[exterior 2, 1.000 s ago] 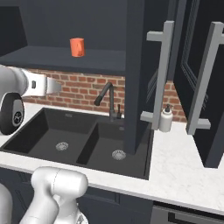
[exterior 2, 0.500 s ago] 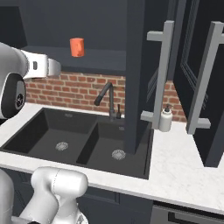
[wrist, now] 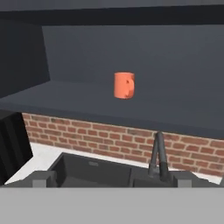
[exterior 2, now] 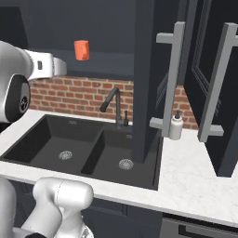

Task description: Gather all objects into one cabinet and sort the glasses and bowls to opposite sides.

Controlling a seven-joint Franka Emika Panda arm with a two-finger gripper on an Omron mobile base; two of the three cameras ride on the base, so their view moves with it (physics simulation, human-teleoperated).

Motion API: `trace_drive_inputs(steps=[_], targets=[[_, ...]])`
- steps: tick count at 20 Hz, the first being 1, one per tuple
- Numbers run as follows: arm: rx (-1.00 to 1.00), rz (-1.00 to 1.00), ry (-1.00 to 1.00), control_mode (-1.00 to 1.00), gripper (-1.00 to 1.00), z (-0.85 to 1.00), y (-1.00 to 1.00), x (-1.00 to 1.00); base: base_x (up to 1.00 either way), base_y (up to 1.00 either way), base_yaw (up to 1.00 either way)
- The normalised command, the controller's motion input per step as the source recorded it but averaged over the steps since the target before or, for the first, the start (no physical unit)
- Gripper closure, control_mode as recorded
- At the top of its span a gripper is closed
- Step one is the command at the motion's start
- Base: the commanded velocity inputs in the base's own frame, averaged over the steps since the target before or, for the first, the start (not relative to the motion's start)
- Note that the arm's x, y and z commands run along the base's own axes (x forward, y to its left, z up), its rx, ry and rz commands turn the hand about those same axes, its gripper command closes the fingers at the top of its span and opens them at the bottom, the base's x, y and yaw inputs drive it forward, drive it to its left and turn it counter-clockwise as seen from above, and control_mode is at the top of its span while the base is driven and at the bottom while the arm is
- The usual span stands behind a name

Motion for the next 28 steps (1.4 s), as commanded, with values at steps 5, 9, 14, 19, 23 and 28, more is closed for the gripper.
trace_drive_inputs(steps=[5, 9, 14, 19, 23, 28], targets=[[0.00, 0.01, -0.04, -1.00, -1.00, 0.01, -0.03, 0.32, 0.00, 0.00, 0.00], [0.00, 0.01, 0.00, -1.00, -1.00, 0.00, -0.09, 0.36, 0.00, 0.00, 0.00], [0.00, 0.03, 0.00, -1.00, -1.00, 0.00, -0.13, 0.20, 0.00, 0.00, 0.00], [0.00, 0.02, 0.00, -1.00, -1.00, 0.00, 0.00, 0.07, 0.00, 0.00, 0.00], [0.00, 0.01, 0.00, -1.00, -1.00, 0.00, 0.00, 0.23, 0.00, 0.00, 0.00], [0.00, 0.03, 0.00, -1.00, -1.00, 0.00, 0.00, 0.31, 0.00, 0.00, 0.00]])
